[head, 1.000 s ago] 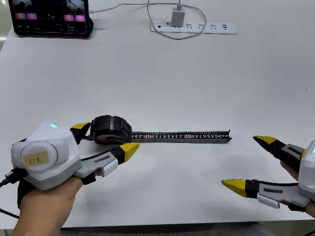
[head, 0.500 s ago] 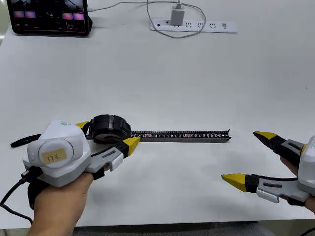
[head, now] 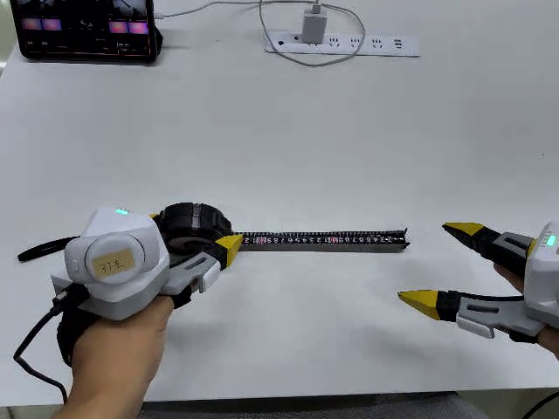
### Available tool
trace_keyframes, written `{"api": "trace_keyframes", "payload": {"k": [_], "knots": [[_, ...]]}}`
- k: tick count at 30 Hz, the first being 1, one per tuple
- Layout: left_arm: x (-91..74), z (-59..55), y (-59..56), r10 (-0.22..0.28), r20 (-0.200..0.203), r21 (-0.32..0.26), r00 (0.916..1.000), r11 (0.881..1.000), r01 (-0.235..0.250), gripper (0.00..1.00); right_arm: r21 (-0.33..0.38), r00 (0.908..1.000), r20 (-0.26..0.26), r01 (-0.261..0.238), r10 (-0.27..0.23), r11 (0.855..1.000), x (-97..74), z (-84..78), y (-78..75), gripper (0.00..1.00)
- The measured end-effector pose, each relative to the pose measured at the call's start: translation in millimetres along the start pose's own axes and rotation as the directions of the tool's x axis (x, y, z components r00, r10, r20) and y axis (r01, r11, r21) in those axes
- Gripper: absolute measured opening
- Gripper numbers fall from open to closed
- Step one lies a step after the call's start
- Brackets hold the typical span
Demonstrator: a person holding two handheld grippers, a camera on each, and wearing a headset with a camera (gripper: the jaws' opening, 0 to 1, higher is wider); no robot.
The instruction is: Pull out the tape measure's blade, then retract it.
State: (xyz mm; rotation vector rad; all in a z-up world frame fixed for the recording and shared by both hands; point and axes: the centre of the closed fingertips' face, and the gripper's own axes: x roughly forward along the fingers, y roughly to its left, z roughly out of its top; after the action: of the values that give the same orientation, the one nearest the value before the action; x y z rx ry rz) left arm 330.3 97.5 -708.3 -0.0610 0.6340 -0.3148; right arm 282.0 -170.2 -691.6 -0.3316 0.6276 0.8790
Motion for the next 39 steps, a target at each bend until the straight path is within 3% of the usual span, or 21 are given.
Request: {"api": "trace_keyframes", "payload": {"k": [14,33,39], "knots": [[5.2,2.0,5.0,0.031,-0.016,-0.057,0.9994,0.998,-0.032,0.63,-0.066,0.9985,-0.026,-0.051,0.049,0.997,13.9,6.4,-16.2,0.60],[6.4,-0.7,7.3,0.049,-0.037,-0.045,0.9981,0.998,-0.050,0.58,-0.124,0.9913,-0.081,-0.113,0.104,0.986,27.8,3.3,-18.9,0.57],[6.9,-1.3,7.5,0.048,-0.042,-0.048,0.9980,0.998,-0.049,0.58,-0.148,0.9841,-0.118,-0.150,0.133,0.978,30.6,-2.4,-20.2,0.55]]}}
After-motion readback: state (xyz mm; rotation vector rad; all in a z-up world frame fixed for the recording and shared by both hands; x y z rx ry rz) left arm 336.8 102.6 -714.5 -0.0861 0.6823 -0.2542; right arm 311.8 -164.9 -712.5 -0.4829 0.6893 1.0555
